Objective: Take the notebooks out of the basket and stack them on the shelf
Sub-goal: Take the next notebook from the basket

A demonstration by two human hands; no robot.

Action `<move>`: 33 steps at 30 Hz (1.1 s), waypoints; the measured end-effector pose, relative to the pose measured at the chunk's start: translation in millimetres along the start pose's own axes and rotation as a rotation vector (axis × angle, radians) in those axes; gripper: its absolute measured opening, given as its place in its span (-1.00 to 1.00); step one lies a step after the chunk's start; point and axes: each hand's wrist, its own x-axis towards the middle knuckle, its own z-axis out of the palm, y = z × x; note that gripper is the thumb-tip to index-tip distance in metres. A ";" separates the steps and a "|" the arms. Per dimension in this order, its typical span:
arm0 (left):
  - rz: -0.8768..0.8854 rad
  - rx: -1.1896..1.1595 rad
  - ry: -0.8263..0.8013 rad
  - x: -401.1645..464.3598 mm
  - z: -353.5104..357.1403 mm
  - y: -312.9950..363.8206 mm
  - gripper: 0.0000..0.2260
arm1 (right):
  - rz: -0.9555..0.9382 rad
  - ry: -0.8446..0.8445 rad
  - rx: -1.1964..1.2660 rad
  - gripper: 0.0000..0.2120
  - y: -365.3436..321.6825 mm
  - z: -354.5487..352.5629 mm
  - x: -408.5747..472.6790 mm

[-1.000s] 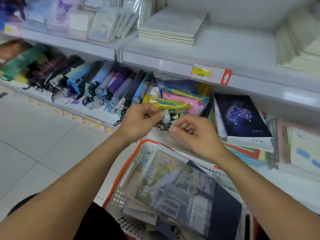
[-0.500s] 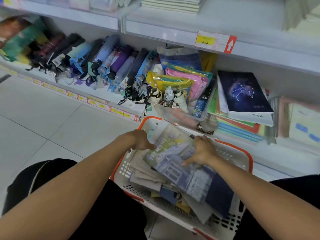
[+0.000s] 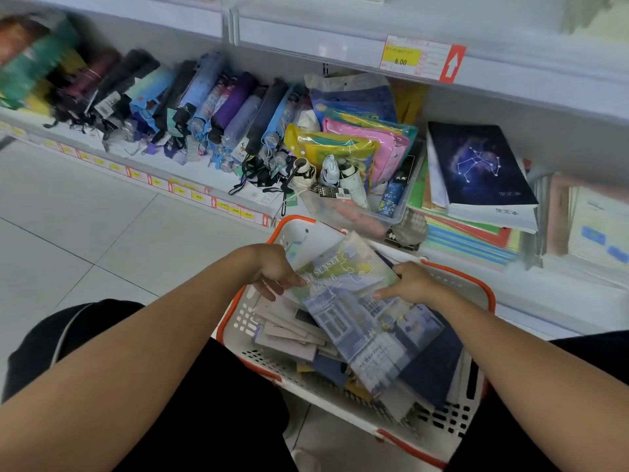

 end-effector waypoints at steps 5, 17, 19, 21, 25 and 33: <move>0.049 -0.077 0.127 -4.6 -9.3 3.6 -0.38 | -0.129 -0.131 0.624 -0.53 -7.9 -19.2 -10.4; 0.319 -0.485 0.308 -21.4 -11.7 31.1 -0.86 | -0.102 -0.032 0.498 -0.66 -55.8 -35.8 -26.2; 0.276 -0.248 0.503 -23.1 -18.3 27.7 -0.88 | -0.032 -0.019 -0.052 -0.56 -29.8 -32.6 -16.9; 0.247 -0.198 0.588 -23.0 -24.5 22.2 -0.86 | 0.028 -0.051 -0.298 -0.26 -6.8 -23.5 -11.1; 0.225 -0.255 0.613 -25.9 -33.1 19.6 -0.87 | 0.005 0.087 -0.198 -0.07 8.7 -3.2 -9.6; 0.235 -0.217 0.623 -32.5 -29.7 22.9 -0.97 | -0.064 -0.052 -0.036 -0.52 16.3 -22.1 -1.3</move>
